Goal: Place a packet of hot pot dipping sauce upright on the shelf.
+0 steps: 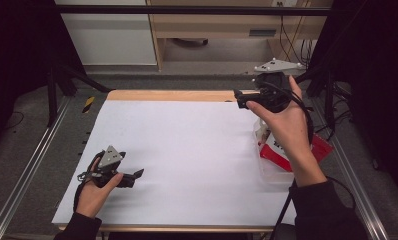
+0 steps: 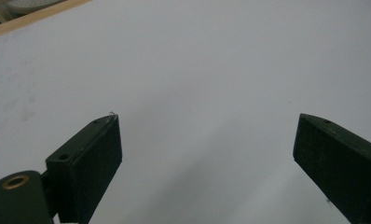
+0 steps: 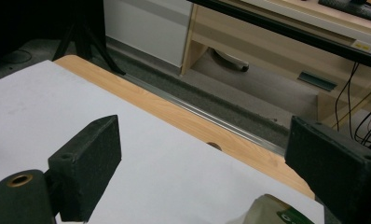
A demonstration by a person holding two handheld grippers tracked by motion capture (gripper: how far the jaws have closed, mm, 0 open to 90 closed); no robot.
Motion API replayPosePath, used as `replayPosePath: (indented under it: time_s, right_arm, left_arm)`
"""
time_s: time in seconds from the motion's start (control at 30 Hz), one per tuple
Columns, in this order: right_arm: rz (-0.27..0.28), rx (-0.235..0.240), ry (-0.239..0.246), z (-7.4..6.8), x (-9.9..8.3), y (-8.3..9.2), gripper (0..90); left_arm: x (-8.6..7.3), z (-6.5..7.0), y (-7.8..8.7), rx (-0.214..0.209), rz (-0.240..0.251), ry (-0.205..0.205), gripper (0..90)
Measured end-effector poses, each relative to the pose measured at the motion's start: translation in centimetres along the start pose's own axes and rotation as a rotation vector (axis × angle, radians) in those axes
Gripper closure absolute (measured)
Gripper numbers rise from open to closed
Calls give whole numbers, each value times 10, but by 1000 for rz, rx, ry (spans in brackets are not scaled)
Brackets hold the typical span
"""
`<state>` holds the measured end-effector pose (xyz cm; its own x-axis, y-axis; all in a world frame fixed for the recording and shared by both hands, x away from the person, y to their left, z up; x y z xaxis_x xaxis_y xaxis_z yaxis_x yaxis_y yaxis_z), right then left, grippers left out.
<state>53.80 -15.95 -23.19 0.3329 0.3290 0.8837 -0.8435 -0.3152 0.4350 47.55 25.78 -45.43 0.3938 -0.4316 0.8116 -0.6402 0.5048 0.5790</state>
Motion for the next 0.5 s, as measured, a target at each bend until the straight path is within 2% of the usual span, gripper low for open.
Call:
replayPosePath:
  time_s: [0.27, 0.5]
  right_arm:
    - [19, 17, 4, -20, -1, -6, 108]
    - [10, 16, -3, -33, -8, -12, 108]
  left_arm:
    - [0, 1, -1, 0, -4, 0, 77]
    - [0, 0, 0, 5, -4, 4, 77]
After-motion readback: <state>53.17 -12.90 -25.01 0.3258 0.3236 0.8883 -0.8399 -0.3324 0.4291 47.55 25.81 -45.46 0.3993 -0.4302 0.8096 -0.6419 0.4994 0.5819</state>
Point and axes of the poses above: each handheld gripper's, and its own axes: y roughly backward along the jaws, x roughly out of its top, z roughly to its right, the point moved 2 cm from there along -y, roughly forward along the jaws
